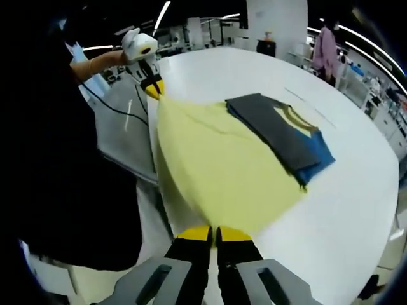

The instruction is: Fold the garment on the visible template until the final outline fits inside the template.

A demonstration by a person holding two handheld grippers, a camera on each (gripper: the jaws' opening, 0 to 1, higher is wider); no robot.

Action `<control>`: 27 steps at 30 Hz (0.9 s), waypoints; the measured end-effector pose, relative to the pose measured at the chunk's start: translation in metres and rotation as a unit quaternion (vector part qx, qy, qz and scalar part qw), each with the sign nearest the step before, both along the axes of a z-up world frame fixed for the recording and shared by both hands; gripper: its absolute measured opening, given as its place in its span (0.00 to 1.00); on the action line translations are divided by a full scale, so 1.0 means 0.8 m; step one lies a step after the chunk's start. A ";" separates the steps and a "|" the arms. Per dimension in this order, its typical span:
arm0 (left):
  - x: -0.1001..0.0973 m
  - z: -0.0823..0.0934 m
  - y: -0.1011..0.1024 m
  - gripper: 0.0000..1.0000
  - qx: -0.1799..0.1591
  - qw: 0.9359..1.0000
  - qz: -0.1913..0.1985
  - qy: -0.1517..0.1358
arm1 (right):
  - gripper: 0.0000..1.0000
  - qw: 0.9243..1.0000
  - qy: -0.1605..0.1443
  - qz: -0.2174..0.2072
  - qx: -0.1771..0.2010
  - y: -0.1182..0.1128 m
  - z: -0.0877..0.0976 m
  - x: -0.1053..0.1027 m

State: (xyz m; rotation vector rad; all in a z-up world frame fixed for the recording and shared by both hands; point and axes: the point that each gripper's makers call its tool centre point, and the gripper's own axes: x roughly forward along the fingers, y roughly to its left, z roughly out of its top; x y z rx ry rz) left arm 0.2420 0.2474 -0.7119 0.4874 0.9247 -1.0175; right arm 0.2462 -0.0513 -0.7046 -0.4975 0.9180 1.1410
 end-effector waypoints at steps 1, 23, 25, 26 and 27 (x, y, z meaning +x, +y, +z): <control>-0.001 0.002 0.000 0.01 0.000 1.000 0.000 0.001 | 0.00 1.000 0.000 0.000 0.000 0.000 0.003 -0.001; 0.010 0.041 -0.002 0.01 -0.027 1.000 0.012 0.006 | 0.00 0.999 -0.026 0.013 -0.013 0.003 0.039 0.022; 0.017 0.044 -0.002 0.01 -0.028 1.000 0.013 0.001 | 0.00 0.999 -0.032 0.012 -0.013 0.003 0.040 0.027; 0.020 0.046 -0.002 0.01 -0.028 1.000 0.013 -0.001 | 0.00 0.999 -0.034 0.010 -0.014 0.003 0.040 0.030; 0.023 0.047 -0.002 0.01 -0.028 0.999 0.014 -0.004 | 0.00 0.999 -0.038 0.010 -0.016 0.003 0.041 0.033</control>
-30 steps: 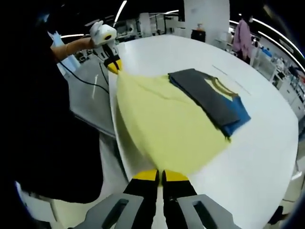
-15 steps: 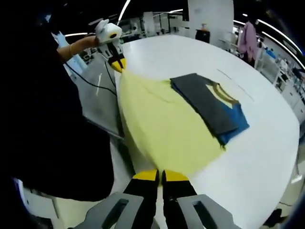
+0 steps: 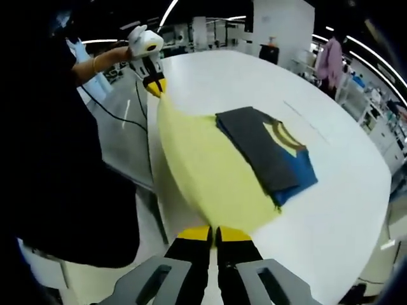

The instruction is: Fold the garment on the visible template until the final outline fits inside the template.

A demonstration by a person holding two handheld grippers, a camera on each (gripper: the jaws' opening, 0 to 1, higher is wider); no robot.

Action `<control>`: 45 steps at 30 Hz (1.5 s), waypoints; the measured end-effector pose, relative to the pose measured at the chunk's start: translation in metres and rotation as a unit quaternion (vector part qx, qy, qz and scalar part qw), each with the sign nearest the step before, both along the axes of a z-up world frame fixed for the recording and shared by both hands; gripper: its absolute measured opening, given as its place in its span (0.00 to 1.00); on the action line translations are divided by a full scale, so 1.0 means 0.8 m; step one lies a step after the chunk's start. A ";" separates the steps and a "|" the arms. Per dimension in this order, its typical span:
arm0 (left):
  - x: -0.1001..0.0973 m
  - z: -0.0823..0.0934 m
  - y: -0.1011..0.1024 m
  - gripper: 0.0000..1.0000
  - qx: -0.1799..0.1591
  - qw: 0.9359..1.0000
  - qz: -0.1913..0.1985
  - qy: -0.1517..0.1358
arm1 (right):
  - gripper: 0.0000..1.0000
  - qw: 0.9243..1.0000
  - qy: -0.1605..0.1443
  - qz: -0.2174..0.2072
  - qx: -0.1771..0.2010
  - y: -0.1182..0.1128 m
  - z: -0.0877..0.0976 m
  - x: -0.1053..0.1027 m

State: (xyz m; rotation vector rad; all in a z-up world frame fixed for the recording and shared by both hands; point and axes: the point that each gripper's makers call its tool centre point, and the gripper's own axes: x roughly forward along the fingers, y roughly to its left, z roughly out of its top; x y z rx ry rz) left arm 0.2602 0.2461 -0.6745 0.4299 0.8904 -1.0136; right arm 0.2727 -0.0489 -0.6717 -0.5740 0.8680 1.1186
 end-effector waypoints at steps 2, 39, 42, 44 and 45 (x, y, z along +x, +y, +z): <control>0.006 0.001 0.001 0.01 0.001 1.000 0.000 -0.005 | 0.00 1.000 -0.005 -0.001 0.000 0.001 0.001 0.005; 0.150 0.023 0.006 0.01 -0.028 0.985 0.119 -0.122 | 0.00 0.991 -0.105 -0.083 0.024 0.000 0.015 0.137; 0.159 0.025 0.006 0.01 -0.031 0.983 0.126 -0.130 | 0.00 0.989 -0.115 -0.090 0.023 -0.002 0.015 0.148; 0.164 0.026 0.005 0.01 -0.030 0.982 0.127 -0.137 | 0.00 0.988 -0.118 -0.093 0.023 -0.002 0.016 0.152; 0.169 0.028 0.005 0.01 -0.030 0.981 0.130 -0.144 | 0.00 0.988 -0.122 -0.094 0.024 -0.002 0.017 0.154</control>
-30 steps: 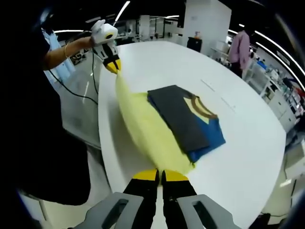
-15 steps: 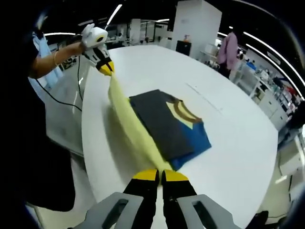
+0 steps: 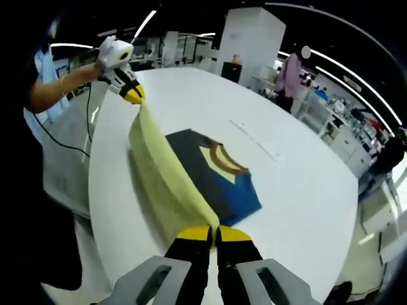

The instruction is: Fold the garment on the visible template until the final outline fits inside the template.

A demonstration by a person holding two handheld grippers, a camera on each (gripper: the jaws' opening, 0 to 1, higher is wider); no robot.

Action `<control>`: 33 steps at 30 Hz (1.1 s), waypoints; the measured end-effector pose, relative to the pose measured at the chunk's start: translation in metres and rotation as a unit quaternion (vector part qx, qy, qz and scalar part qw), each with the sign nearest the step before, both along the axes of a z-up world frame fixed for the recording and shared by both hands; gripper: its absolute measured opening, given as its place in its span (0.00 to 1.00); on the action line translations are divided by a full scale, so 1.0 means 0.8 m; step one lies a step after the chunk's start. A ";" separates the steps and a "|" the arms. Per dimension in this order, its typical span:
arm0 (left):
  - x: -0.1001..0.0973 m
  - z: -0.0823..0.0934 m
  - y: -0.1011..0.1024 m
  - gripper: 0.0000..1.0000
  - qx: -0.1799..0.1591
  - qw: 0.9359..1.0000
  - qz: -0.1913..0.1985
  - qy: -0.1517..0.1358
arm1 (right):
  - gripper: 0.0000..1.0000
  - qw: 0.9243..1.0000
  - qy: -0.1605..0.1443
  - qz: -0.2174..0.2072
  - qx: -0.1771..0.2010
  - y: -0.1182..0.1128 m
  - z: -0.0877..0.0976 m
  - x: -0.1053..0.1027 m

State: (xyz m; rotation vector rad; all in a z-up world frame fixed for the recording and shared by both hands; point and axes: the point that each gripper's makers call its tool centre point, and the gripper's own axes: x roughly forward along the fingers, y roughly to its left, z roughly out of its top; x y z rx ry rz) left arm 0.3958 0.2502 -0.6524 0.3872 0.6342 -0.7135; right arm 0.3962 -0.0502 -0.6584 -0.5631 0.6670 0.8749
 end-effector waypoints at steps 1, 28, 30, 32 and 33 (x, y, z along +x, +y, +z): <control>0.002 0.000 0.000 0.01 -0.001 1.000 0.002 -0.001 | 0.00 1.000 -0.005 -0.003 0.001 0.000 0.001 0.004; 0.098 0.016 -0.001 0.00 -0.021 0.993 0.079 -0.085 | 0.00 0.992 -0.106 -0.065 0.011 -0.001 0.004 0.110; 0.102 0.015 -0.001 0.00 -0.020 0.993 0.081 -0.086 | 0.00 0.992 -0.106 -0.067 0.012 -0.001 0.003 0.113; 0.108 0.012 0.000 0.00 -0.021 0.993 0.084 -0.086 | 0.00 0.992 -0.106 -0.073 0.013 -0.001 -0.003 0.122; 0.111 0.010 0.000 0.00 -0.021 0.993 0.084 -0.085 | 0.00 0.992 -0.105 -0.074 0.012 -0.001 -0.004 0.123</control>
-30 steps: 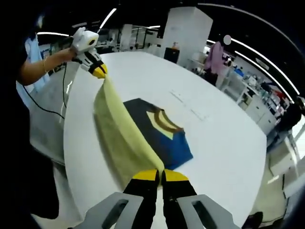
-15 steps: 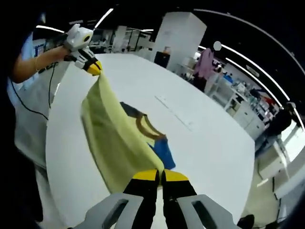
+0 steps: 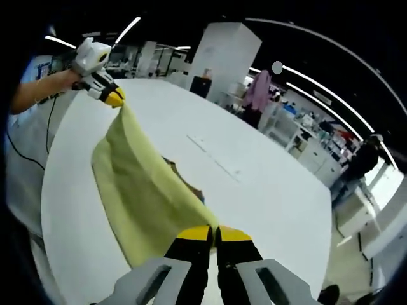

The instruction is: Fold the garment on the visible template until the final outline fits inside the template.

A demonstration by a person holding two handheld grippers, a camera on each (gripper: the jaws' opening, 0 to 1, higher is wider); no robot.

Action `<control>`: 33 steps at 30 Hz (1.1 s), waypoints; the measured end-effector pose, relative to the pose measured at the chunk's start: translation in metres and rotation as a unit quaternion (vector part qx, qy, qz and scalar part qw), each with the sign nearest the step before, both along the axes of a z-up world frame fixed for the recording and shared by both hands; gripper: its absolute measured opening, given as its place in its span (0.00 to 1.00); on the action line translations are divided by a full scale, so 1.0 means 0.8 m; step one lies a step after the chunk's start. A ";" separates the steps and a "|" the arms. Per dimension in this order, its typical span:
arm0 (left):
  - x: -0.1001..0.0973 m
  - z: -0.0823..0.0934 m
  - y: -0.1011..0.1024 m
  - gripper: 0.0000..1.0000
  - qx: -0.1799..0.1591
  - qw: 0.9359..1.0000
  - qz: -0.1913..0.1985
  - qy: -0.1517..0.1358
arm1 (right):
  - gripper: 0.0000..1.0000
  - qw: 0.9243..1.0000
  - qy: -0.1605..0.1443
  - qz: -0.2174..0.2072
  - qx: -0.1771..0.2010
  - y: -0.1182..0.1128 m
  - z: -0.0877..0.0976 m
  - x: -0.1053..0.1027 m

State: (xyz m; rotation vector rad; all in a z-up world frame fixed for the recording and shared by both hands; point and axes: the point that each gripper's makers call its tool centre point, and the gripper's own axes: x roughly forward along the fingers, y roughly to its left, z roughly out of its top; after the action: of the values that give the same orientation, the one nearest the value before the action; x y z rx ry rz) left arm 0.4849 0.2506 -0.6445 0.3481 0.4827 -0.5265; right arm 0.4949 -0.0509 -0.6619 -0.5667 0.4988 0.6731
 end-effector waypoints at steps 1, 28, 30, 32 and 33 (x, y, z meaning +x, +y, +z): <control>0.004 -0.003 0.000 0.00 0.002 1.000 0.000 -0.001 | 0.00 1.000 -0.001 -0.003 0.001 0.000 -0.002 0.004; 0.074 -0.083 0.008 0.01 0.018 0.999 0.029 0.029 | 0.00 0.998 0.011 -0.058 -0.009 0.006 -0.081 0.085; 0.077 -0.091 0.010 0.01 0.019 0.999 0.031 0.036 | 0.00 0.998 0.017 -0.058 -0.011 0.006 -0.088 0.089; 0.080 -0.101 0.010 0.01 0.021 0.998 0.032 0.043 | 0.00 0.998 0.024 -0.059 -0.012 0.007 -0.097 0.093; 0.082 -0.106 0.011 0.01 0.023 0.998 0.032 0.046 | 0.00 0.998 0.030 -0.059 -0.014 0.007 -0.103 0.094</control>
State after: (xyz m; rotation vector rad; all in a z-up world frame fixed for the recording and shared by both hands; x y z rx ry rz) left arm 0.5508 0.2591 -0.7291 0.3524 0.5935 -0.4704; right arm 0.5701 -0.0449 -0.7445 -0.5409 0.5935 0.5724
